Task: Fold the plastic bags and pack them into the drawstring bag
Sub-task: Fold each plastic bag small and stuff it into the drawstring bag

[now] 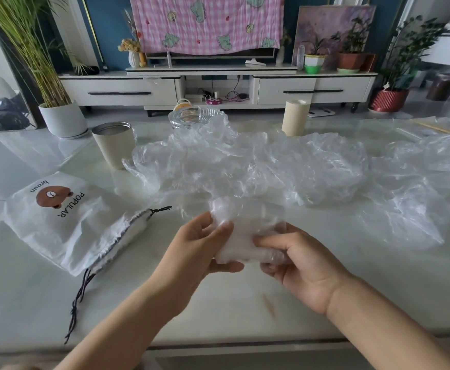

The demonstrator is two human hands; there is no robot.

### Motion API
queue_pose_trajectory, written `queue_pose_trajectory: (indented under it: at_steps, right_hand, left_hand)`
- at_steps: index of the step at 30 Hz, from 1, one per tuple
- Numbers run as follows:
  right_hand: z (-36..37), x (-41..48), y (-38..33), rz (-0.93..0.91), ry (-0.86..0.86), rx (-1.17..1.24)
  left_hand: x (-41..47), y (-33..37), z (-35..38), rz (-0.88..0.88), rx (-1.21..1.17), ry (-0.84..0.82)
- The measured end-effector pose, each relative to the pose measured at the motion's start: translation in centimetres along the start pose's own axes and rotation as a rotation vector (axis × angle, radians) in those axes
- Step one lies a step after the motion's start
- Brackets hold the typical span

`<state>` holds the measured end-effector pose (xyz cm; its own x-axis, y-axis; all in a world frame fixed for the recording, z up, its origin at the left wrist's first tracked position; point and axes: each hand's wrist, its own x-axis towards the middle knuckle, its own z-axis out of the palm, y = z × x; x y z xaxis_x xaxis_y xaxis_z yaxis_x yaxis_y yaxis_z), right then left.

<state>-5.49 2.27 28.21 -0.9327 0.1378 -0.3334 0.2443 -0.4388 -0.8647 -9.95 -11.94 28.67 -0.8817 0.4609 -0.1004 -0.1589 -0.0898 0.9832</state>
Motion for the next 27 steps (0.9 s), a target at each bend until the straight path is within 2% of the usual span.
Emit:
queue_pose_trajectory:
  at_steps: [7,11,14,17,20,22,25,27]
  right_hand:
    - [0.2,0.1,-0.1,-0.003,-0.044,0.100]
    - [0.3,0.6,-0.1,-0.047,-0.093,-0.074]
    - [0.3,0.7,0.0,-0.069,-0.107,-0.240]
    - [0.1,0.7,-0.5,-0.084,-0.087,-0.376]
    - [-0.3,0.8,-0.9,-0.252,0.020,-0.476]
    - [0.0,0.5,-1.0,-0.298,-0.070,-0.560]
    - [1.0,0.3,-0.3,-0.199,-0.287,-0.737]
    - [1.3,0.5,0.2,-0.235,-0.285,-0.819]
  left_hand:
    - [-0.1,0.6,-0.5,-0.073,-0.177,0.003]
    - [0.2,0.7,-1.1,-0.165,-0.290,-0.040]
    - [0.0,0.4,-1.4,-0.159,-0.108,-0.087]
    - [0.0,-0.2,-2.1,-0.063,0.060,0.024]
    - [-0.3,-0.1,-2.4,0.109,0.360,0.151]
    - [-0.4,0.0,-2.6,0.186,0.476,0.151]
    - [-0.5,0.1,-2.8,0.236,0.489,0.066]
    - [-0.5,0.2,-3.2,0.227,0.422,0.029]
